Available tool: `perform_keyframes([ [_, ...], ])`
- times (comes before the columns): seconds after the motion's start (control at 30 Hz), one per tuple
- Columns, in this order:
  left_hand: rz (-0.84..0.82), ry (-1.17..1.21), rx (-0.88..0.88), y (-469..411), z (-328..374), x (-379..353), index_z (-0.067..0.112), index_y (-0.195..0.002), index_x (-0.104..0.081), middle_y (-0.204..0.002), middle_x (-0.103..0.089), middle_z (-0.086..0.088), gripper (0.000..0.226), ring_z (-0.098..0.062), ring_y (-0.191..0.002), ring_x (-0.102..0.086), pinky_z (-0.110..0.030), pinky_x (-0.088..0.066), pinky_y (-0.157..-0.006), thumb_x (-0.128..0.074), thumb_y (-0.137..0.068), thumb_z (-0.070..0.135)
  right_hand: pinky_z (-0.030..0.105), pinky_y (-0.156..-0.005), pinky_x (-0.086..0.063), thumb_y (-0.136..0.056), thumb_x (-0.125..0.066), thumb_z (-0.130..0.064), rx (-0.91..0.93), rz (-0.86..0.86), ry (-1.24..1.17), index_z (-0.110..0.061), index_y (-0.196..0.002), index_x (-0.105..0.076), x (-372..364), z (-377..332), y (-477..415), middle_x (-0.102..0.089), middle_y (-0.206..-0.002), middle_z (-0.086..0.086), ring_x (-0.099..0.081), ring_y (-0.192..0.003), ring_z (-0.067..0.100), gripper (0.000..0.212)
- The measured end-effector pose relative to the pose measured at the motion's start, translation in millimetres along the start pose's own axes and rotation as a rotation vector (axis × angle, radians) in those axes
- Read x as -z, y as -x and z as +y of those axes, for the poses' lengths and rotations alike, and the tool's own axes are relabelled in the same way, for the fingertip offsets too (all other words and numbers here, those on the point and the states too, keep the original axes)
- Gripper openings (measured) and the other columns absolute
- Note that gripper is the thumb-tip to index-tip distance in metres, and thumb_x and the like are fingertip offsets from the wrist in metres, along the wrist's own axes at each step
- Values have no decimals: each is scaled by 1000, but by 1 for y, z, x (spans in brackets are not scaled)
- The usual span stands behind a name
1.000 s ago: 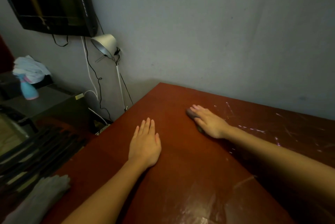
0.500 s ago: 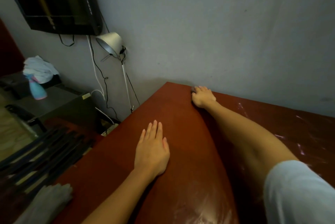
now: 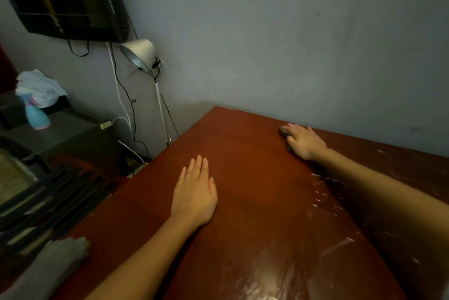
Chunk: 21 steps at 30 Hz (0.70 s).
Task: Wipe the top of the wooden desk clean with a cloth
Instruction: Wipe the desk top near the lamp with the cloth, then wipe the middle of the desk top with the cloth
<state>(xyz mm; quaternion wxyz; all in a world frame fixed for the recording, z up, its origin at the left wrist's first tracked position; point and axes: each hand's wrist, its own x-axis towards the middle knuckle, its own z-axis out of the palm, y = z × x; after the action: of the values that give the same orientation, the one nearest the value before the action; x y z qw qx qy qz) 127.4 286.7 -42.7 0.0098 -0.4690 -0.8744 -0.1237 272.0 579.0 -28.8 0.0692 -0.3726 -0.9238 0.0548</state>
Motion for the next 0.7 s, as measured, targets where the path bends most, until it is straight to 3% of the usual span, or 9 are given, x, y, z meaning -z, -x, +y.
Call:
perform_keyframes([
  [0.13, 18, -9, 4, -2, 0, -3, 16, -153, 2, -161, 5, -1, 55, -13, -148, 5, -30, 3, -120, -14, -104, 35, 42, -116, -16, -98, -29, -28, -156, 10, 7, -16, -145, -34, -3, 4, -37, -35, -151, 11, -32, -138, 27, 48],
  [0.27, 23, 0, 7, -1, 0, -3, 17, -153, 2, -161, 5, 0, 55, -12, -147, 5, -28, 4, -118, -15, -104, 35, 41, -117, -14, -97, -28, -29, -181, 18, -9, -22, -143, -37, -13, -44, -72, -35, -151, 9, -30, -139, 26, 48],
  [0.4, 17, 6, 6, -2, -1, -3, 17, -153, 0, -161, 3, 0, 55, -11, -148, 4, -28, 4, -118, -15, -103, 35, 36, -118, -4, -100, -25, -31, -2, -34, -13, -23, -149, -28, -23, -115, -74, -17, -159, 4, -15, -146, 21, 50],
  [0.5, 3, 2, 10, -2, 0, -1, 16, -154, -1, -161, 2, -1, 55, -12, -148, 4, -29, 2, -119, -16, -104, 34, 36, -118, -3, -101, -26, -30, 200, -79, -6, -25, -149, -26, -28, -157, -48, -15, -159, 4, -13, -147, 21, 49],
  [0.7, -18, -5, 9, -1, 1, 1, 14, -154, -3, -161, -1, -2, 55, -14, -148, 1, -30, 0, -120, -16, -104, 32, 33, -118, 2, -102, -27, -30, 442, -111, -2, -27, -151, -18, -20, -142, 41, -11, -160, -1, -7, -148, 15, 50],
])
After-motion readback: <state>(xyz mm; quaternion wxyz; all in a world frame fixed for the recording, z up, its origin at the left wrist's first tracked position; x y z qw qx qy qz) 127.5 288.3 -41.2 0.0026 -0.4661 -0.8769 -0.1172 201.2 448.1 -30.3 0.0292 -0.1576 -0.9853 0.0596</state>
